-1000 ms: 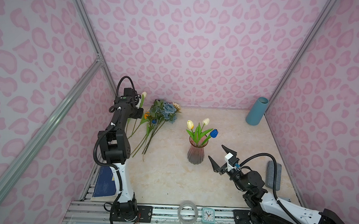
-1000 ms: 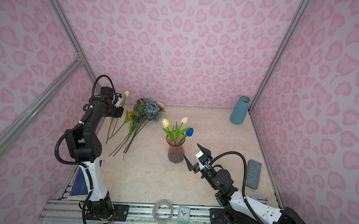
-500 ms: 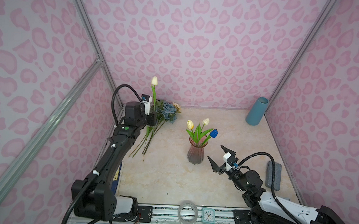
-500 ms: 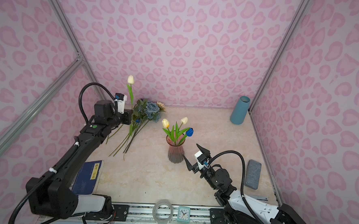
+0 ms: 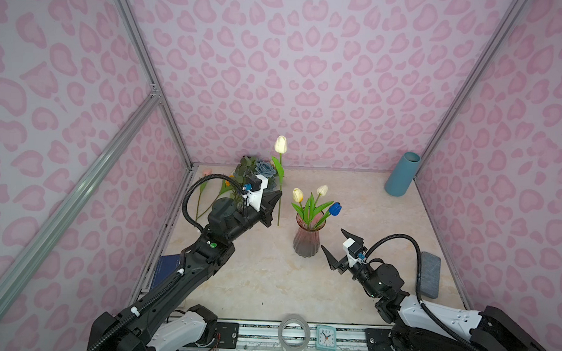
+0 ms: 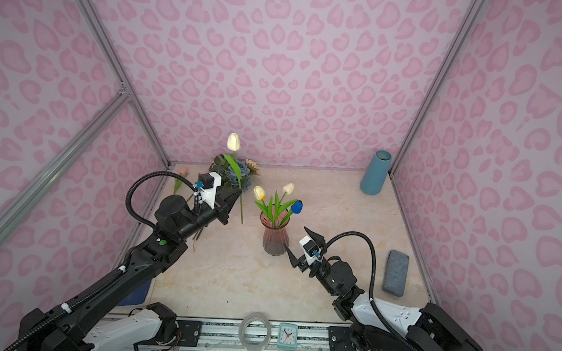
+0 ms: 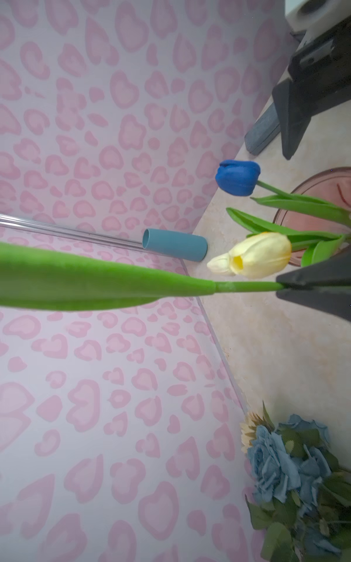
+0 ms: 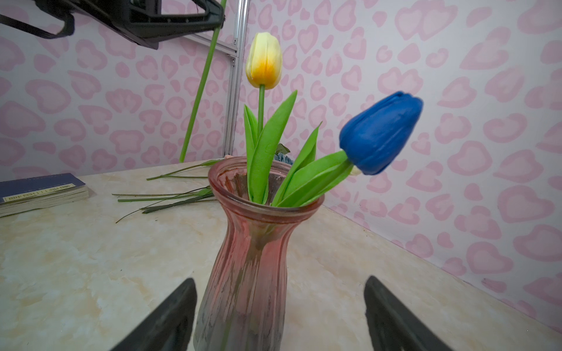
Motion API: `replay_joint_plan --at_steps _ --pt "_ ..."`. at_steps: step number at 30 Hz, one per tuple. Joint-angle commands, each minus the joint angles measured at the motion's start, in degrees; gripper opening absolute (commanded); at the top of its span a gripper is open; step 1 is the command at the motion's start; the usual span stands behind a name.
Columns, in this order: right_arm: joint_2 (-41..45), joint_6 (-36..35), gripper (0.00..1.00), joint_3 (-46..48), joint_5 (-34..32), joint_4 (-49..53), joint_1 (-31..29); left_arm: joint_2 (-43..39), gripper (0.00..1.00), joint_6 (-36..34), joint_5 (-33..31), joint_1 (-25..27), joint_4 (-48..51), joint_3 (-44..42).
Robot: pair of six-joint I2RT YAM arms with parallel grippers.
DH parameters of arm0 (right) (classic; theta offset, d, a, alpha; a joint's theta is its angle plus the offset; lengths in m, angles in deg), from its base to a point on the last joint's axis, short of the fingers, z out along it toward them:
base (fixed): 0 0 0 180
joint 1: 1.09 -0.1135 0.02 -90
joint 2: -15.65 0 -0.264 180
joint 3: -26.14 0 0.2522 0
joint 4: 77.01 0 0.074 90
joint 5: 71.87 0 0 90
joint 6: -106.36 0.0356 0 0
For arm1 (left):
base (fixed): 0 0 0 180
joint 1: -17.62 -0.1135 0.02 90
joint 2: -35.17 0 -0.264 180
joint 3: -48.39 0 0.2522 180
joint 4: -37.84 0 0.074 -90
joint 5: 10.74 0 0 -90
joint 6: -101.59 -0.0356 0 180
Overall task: Arrange the flowers into the vase
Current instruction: 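Carry the white tulip over the pink vase mouth with the left gripper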
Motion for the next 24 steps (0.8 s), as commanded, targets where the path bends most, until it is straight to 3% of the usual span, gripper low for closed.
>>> replay_joint_plan --at_steps 1,10,14,18,24 --pt "-0.67 -0.71 0.86 0.46 -0.65 -4.96 -0.03 -2.21 0.03 -1.25 2.42 1.69 -5.53 -0.81" --pt "-0.57 -1.02 0.85 0.57 -1.62 -4.19 -0.02 -7.41 0.03 0.58 8.99 4.17 -3.95 -1.11" --pt "-1.58 -0.86 0.85 0.59 -1.46 -4.71 -0.02 -5.06 0.03 -0.52 12.06 6.97 -4.52 0.60" --pt "-1.90 -0.84 0.85 0.79 -1.52 -5.30 -0.03 -2.63 0.03 -2.45 9.53 10.55 -8.21 0.90" --pt "-1.03 -0.77 0.85 0.80 -1.54 -4.52 -0.02 2.24 0.03 -1.88 12.12 11.19 -16.75 2.81"
